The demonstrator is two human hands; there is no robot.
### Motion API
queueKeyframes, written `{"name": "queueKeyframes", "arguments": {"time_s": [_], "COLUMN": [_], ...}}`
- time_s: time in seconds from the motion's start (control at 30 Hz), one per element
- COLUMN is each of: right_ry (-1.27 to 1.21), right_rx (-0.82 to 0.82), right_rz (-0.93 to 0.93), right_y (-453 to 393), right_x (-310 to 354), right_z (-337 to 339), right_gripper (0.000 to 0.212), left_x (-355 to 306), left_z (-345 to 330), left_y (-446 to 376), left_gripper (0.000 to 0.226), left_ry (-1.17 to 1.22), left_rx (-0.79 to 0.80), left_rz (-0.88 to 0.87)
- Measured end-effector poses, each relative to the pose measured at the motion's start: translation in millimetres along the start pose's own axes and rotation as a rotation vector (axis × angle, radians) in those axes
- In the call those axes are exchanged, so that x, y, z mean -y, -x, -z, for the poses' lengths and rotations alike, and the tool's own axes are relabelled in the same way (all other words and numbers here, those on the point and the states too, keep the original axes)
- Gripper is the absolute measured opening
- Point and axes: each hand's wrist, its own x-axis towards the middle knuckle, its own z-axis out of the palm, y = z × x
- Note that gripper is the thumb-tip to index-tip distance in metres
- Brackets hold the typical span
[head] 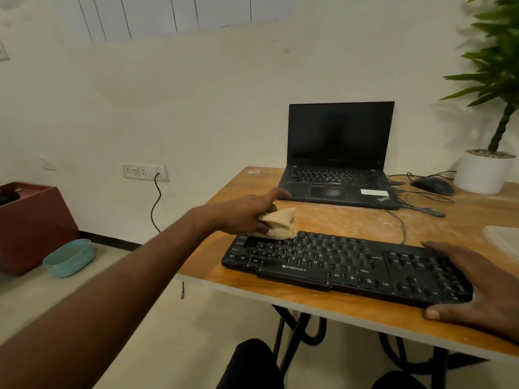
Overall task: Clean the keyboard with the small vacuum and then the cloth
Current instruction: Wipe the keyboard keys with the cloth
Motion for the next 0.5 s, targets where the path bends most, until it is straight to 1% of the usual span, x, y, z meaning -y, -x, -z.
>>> {"name": "queueKeyframes", "arguments": {"time_s": [0.1, 0.17, 0.3, 0.4, 0.5], "right_ry": [0.003, 0.009, 0.005, 0.016, 0.003], "right_rx": [-0.005, -0.008, -0.007, 0.007, 0.015], "right_rz": [0.005, 0.007, -0.001, 0.010, 0.002], "right_y": [0, 0, -1, -3, -2], "right_x": [0, -1, -3, -5, -5], "right_z": [-1, -1, -1, -2, -1], "right_gripper": [0.115, 0.117, 0.116, 0.116, 0.114], "left_x": [5, 15, 31, 25, 11], "left_z": [2, 8, 17, 14, 7], "left_y": [-2, 5, 23, 22, 8], "left_gripper": [0.060, 0.054, 0.047, 0.045, 0.047], "left_ry": [0.021, 0.056, 0.098, 0.091, 0.112], "left_rx": [-0.018, -0.017, -0.043, -0.079, -0.069], "left_rz": [0.019, 0.054, 0.110, 0.093, 0.049]}}
